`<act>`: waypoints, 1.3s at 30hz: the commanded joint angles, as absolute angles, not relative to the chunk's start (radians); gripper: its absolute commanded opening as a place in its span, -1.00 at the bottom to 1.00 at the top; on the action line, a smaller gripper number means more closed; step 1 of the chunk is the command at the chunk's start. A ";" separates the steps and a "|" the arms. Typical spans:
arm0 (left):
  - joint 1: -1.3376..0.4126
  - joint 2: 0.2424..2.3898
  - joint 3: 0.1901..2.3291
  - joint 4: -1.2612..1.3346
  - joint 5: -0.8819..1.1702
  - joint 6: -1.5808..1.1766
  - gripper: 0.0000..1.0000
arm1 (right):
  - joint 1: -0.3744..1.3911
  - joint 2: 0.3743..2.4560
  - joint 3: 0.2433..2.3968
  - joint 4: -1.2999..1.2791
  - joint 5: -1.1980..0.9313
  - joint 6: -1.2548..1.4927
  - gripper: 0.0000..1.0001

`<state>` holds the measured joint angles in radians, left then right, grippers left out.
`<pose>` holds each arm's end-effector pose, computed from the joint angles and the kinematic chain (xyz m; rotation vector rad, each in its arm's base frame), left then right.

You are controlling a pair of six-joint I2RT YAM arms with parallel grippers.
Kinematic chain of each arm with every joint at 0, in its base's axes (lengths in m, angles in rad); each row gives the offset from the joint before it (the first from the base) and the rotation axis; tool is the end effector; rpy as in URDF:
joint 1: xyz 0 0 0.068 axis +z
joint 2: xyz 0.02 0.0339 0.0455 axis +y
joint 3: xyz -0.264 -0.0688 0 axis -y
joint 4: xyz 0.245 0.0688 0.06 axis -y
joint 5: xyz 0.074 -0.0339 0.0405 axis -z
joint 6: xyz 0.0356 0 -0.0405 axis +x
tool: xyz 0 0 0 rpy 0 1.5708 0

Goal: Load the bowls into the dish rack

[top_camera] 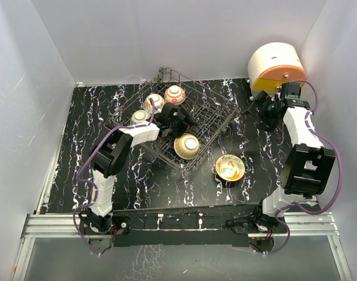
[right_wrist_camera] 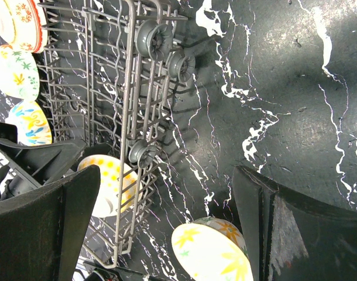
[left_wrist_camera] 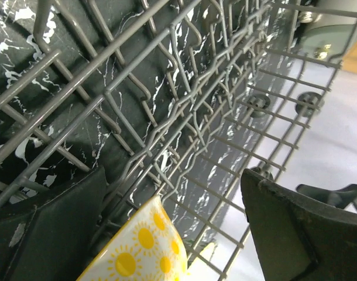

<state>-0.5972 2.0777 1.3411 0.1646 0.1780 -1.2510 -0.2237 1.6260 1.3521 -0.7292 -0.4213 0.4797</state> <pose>0.3782 -0.2648 0.1651 -0.6633 2.3218 -1.1797 0.3386 -0.0621 0.2788 0.7324 2.4595 0.6386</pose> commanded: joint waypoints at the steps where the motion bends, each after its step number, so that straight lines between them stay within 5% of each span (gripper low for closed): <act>1: -0.589 1.994 1.396 -0.098 0.097 -1.079 0.94 | -0.229 1.613 1.377 -0.689 -0.437 0.474 0.98; 16: -0.629 1.945 1.550 -0.325 -0.124 -0.666 0.94 | -0.229 1.610 1.377 -0.687 -0.446 0.477 0.98; 23: -0.739 1.755 1.501 -0.176 -0.193 -0.424 0.94 | -0.229 1.597 1.365 -0.689 -0.447 0.490 0.98; 39: -1.114 1.746 1.430 -0.056 0.175 -0.100 0.91 | -0.268 1.622 1.404 -0.665 -0.437 0.503 0.98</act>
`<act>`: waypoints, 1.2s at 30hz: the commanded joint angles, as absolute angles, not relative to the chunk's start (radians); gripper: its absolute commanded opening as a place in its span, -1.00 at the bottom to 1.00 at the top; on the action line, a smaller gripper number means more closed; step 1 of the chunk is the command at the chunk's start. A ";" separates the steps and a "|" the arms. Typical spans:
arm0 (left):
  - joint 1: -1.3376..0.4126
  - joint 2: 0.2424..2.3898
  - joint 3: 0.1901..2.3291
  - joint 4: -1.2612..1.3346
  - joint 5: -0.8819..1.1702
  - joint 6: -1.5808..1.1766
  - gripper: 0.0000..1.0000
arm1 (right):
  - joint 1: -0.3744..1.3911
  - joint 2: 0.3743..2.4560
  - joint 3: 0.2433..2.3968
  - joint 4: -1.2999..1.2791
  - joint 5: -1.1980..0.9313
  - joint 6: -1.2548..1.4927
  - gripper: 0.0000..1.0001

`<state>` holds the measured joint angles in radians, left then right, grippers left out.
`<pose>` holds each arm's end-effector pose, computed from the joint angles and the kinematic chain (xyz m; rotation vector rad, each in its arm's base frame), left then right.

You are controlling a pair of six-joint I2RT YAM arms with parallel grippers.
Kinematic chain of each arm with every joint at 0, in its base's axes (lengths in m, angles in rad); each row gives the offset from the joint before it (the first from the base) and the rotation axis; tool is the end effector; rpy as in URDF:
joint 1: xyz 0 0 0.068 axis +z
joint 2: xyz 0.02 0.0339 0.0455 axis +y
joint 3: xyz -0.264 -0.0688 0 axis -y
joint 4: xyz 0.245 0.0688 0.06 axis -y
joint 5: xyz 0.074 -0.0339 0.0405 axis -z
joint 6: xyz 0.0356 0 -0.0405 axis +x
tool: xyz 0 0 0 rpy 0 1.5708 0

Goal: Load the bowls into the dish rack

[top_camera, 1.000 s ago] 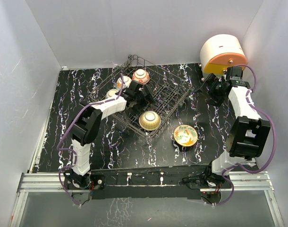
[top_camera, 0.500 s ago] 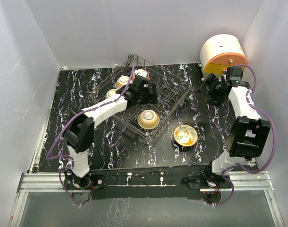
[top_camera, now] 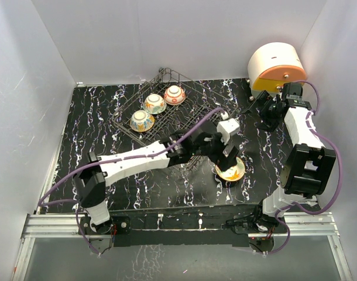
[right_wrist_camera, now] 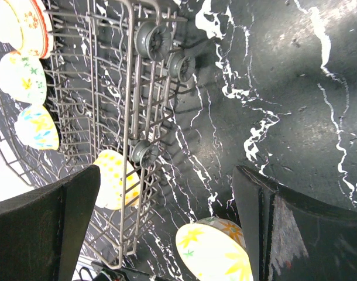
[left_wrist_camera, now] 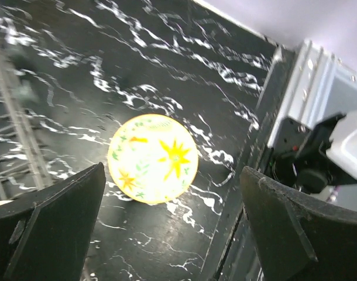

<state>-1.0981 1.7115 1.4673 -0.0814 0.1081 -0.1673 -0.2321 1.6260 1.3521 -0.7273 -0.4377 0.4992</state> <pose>0.1846 -0.3694 0.3389 0.9725 1.7625 -0.9416 0.3382 -0.0644 0.2791 0.7592 2.4490 0.6637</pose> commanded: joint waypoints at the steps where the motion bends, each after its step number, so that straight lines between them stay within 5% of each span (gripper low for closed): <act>1: -1.127 1.768 1.431 -0.048 0.174 -0.089 0.90 | -0.278 1.624 1.409 -0.664 -0.437 0.502 0.98; 15: -1.264 1.979 1.468 0.038 0.158 0.002 0.80 | -0.344 1.638 1.407 -0.661 -0.437 0.468 0.98; 29: -1.284 2.137 1.536 0.081 -0.102 0.151 0.68 | -0.364 1.651 1.376 -0.641 -0.460 0.454 0.98; 36: -1.285 2.157 1.538 0.080 -0.109 0.127 0.13 | -0.364 1.657 1.369 -0.641 -0.466 0.453 0.98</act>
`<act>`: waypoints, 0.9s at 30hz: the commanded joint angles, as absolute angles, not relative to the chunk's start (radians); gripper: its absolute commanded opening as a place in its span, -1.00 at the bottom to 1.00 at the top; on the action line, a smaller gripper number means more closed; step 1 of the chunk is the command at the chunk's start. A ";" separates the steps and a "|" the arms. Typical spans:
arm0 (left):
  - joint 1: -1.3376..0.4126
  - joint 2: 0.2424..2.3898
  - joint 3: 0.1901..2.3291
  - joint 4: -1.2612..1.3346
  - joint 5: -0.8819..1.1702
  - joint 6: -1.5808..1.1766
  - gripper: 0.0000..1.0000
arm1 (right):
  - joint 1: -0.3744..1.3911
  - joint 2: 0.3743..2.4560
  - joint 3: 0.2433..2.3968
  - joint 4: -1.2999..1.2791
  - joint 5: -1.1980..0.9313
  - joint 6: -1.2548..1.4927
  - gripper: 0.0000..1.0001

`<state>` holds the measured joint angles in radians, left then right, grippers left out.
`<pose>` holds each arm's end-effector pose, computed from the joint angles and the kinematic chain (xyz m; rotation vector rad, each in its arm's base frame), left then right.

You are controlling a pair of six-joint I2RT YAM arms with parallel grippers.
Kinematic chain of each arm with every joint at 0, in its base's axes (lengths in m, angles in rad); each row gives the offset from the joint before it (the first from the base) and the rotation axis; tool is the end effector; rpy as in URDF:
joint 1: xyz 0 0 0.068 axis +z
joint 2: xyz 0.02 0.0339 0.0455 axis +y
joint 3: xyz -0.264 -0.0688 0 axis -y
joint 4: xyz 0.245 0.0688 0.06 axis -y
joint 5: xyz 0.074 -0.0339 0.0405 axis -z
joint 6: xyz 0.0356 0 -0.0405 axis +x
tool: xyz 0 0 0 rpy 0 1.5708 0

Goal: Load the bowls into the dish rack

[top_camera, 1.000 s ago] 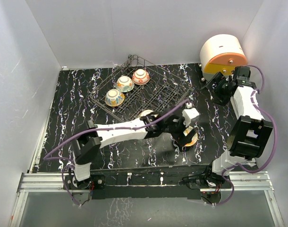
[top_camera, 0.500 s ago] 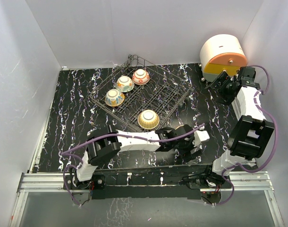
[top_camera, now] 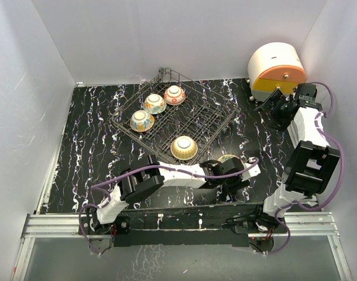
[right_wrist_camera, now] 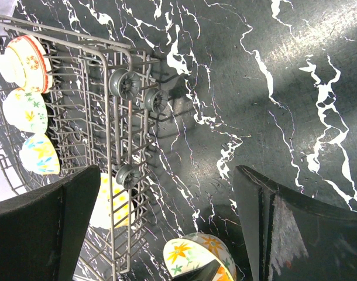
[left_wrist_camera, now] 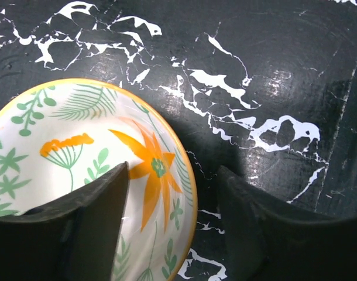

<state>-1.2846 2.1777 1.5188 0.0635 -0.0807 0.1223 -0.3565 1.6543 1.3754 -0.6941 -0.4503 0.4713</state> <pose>0.1416 -0.4709 0.1664 1.4009 1.7251 -0.5720 0.3369 -0.1089 0.2792 0.8456 2.3645 0.6170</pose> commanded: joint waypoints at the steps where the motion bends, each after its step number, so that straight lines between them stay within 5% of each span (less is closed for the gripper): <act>1: -1.285 2.151 1.532 0.079 -0.111 0.125 0.02 | -0.364 1.655 1.369 -0.641 -0.465 0.453 0.98; 5: -1.285 2.126 1.510 0.074 -0.137 0.121 -0.95 | -0.364 1.657 1.368 -0.641 -0.461 0.454 0.98; 6: -1.284 2.117 1.507 0.071 -0.142 0.119 -1.00 | -0.364 1.655 1.367 -0.641 -0.459 0.454 0.98; 17: -1.244 1.950 1.621 0.042 -0.129 0.015 -1.00 | -0.416 1.651 1.370 -0.632 -0.472 0.477 0.98; 27: -0.927 1.878 1.803 0.169 0.156 -0.403 -1.00 | -0.431 1.635 1.365 -0.609 -0.501 0.514 0.98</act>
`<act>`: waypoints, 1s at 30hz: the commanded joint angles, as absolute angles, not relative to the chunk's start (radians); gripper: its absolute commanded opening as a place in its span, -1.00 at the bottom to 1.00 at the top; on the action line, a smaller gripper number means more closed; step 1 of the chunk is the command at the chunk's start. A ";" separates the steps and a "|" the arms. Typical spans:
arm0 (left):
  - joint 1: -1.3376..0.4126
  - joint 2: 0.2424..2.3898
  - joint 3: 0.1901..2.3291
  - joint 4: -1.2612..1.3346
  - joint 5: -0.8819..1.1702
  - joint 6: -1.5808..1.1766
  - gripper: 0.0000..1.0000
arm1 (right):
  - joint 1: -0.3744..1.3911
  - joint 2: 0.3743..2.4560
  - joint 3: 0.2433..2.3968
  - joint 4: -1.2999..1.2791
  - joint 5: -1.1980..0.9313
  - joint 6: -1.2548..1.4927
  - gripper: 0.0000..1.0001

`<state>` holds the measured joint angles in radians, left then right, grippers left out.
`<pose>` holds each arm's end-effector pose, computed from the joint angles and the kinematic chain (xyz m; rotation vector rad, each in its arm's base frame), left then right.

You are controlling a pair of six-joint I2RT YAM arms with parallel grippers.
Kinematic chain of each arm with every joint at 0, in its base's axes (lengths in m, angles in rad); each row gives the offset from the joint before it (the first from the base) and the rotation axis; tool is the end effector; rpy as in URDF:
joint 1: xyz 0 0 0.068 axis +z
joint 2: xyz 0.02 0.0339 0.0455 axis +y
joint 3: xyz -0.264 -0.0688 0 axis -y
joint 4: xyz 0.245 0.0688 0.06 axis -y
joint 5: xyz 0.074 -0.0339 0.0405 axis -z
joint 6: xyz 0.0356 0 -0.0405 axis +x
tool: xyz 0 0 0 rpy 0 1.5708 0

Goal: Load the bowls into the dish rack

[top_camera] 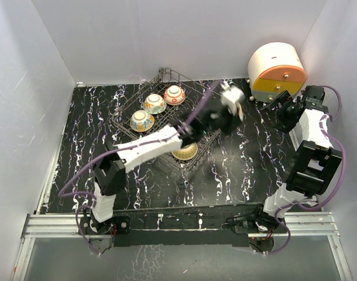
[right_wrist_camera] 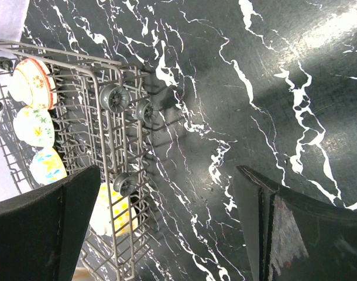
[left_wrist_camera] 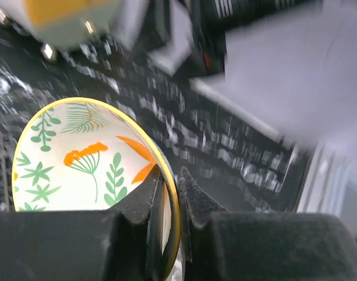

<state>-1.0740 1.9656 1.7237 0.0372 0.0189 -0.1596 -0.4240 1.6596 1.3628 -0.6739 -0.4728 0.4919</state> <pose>0.2287 -0.4233 0.3345 0.8371 1.6690 -0.8932 0.3302 -0.1312 0.2750 0.9347 2.3162 0.6258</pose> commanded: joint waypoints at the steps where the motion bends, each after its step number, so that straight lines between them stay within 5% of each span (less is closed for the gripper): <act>1: -0.883 1.881 1.790 0.208 0.189 -0.476 -1.00 | -0.432 1.635 1.364 -0.606 -0.506 0.520 0.98; 15: -0.638 2.133 1.752 0.601 0.408 -1.289 -1.00 | -0.443 1.677 1.389 -0.589 -0.515 0.535 0.98; 30: -0.626 2.423 1.800 0.808 0.405 -1.573 -1.00 | -0.480 1.738 1.413 -0.592 -0.518 0.516 0.98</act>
<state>-0.6312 2.4203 1.7432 0.6212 0.3832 -1.4567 -0.4633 1.7180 1.3663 -0.6365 -0.5083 0.5228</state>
